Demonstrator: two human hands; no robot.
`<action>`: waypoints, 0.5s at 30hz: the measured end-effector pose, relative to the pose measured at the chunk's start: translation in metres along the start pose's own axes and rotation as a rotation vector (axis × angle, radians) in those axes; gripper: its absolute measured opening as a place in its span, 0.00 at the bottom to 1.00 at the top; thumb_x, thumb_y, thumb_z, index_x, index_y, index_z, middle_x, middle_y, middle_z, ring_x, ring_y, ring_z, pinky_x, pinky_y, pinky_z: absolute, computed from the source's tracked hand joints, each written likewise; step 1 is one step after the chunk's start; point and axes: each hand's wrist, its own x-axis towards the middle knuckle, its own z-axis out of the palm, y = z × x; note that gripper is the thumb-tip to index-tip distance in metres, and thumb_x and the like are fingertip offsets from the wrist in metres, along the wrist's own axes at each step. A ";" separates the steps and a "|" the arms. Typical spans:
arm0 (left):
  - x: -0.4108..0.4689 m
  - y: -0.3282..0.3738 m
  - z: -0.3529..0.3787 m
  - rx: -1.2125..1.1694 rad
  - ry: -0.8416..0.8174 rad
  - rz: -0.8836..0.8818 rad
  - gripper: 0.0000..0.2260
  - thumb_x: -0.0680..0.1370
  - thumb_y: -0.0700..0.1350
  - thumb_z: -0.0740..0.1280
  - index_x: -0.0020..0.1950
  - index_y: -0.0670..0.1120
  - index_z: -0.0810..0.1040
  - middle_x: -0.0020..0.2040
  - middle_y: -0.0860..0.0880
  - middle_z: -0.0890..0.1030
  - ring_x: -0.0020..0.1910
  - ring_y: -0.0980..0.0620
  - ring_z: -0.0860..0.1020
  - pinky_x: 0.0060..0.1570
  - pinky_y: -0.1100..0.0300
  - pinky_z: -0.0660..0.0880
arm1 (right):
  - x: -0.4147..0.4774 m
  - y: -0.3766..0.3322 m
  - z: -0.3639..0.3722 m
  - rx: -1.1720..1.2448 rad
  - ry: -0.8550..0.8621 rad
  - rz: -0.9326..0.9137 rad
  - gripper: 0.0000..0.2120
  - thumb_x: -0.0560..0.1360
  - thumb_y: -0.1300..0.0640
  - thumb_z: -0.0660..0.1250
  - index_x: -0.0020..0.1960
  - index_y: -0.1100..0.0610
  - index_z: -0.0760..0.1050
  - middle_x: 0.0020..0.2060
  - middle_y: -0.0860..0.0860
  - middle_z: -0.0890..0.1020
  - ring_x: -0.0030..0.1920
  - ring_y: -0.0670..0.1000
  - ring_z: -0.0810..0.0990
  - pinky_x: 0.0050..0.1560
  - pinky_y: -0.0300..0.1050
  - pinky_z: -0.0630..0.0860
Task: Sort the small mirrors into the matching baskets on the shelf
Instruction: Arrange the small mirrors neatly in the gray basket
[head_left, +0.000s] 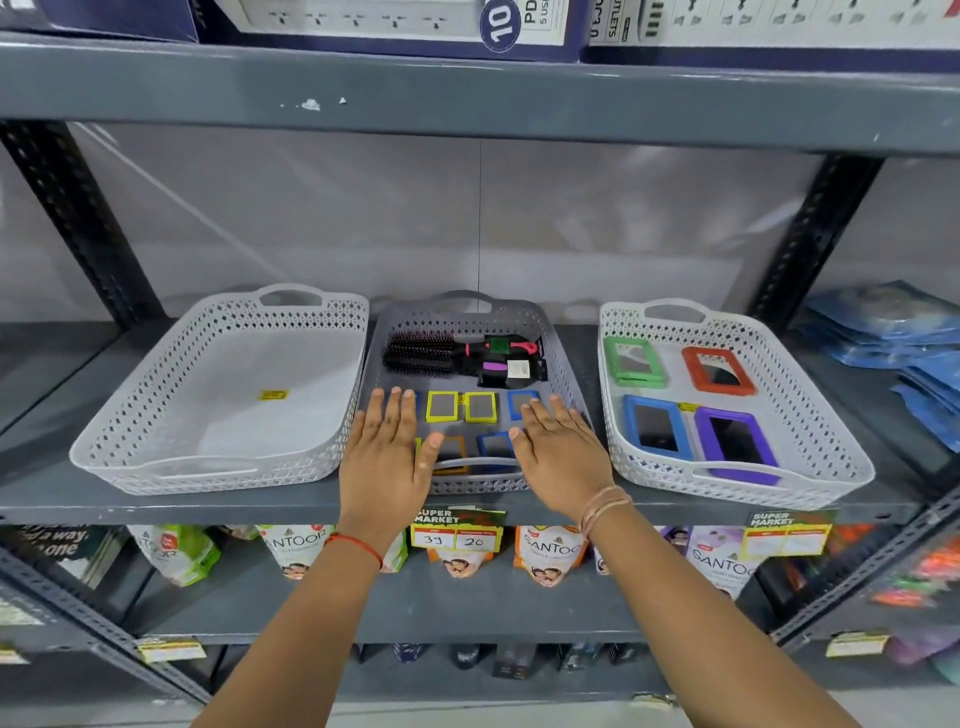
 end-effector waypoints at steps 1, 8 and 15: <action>0.001 0.000 0.000 0.000 -0.001 -0.002 0.41 0.75 0.66 0.31 0.72 0.38 0.59 0.72 0.40 0.63 0.70 0.50 0.49 0.70 0.50 0.50 | 0.001 0.000 0.000 -0.001 0.002 0.001 0.25 0.81 0.48 0.43 0.74 0.59 0.52 0.76 0.52 0.55 0.77 0.51 0.47 0.76 0.46 0.42; 0.005 -0.001 0.001 -0.005 -0.017 0.015 0.40 0.76 0.65 0.33 0.71 0.37 0.60 0.71 0.40 0.63 0.71 0.49 0.51 0.70 0.51 0.49 | 0.005 0.001 0.002 -0.017 0.010 0.006 0.27 0.79 0.46 0.40 0.74 0.58 0.52 0.76 0.52 0.55 0.77 0.52 0.46 0.76 0.47 0.42; 0.004 -0.001 0.001 -0.007 -0.022 0.009 0.40 0.75 0.65 0.32 0.71 0.37 0.59 0.72 0.40 0.63 0.71 0.49 0.50 0.71 0.50 0.50 | 0.005 0.002 0.002 -0.009 0.009 0.003 0.26 0.80 0.48 0.43 0.74 0.59 0.52 0.76 0.52 0.54 0.77 0.52 0.46 0.76 0.47 0.43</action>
